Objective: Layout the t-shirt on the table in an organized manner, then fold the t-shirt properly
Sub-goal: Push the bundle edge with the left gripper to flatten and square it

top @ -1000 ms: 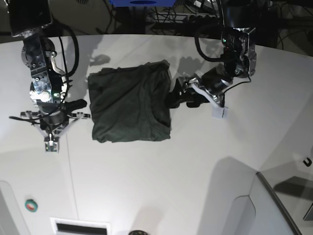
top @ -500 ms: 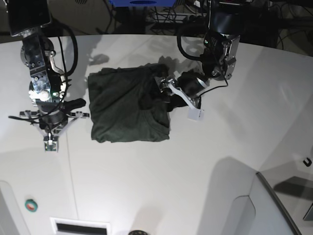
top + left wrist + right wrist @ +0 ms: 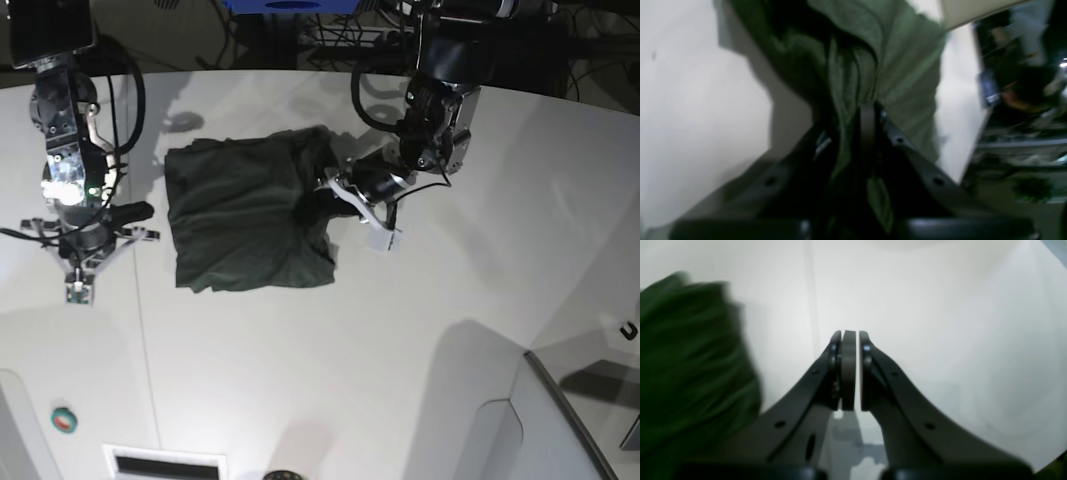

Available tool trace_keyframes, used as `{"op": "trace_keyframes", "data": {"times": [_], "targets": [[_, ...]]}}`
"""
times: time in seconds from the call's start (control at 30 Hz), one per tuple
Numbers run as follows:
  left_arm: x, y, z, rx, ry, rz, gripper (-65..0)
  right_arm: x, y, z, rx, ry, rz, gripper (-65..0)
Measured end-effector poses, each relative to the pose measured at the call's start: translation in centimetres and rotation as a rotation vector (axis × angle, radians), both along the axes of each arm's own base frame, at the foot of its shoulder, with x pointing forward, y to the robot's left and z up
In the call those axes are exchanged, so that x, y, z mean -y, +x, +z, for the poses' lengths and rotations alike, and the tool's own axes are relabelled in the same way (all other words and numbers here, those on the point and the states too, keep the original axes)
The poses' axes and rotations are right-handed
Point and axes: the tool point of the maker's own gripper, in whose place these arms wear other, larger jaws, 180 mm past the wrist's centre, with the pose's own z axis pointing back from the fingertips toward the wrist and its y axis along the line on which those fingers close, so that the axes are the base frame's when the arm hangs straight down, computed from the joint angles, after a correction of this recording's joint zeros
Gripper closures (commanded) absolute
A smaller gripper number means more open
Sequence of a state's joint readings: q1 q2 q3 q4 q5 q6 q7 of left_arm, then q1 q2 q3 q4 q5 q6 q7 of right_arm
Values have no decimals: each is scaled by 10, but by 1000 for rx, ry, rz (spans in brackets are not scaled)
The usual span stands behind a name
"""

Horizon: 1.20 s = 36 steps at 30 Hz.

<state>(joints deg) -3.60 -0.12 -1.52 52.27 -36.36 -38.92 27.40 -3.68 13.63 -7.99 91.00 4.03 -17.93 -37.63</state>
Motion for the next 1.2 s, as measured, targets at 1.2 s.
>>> {"op": "trace_keyframes", "data": {"times": [1.2], "targets": [[32,17,21,405,1059,-1072,0,66,-41,-9,-13,45,-277,-17]]}}
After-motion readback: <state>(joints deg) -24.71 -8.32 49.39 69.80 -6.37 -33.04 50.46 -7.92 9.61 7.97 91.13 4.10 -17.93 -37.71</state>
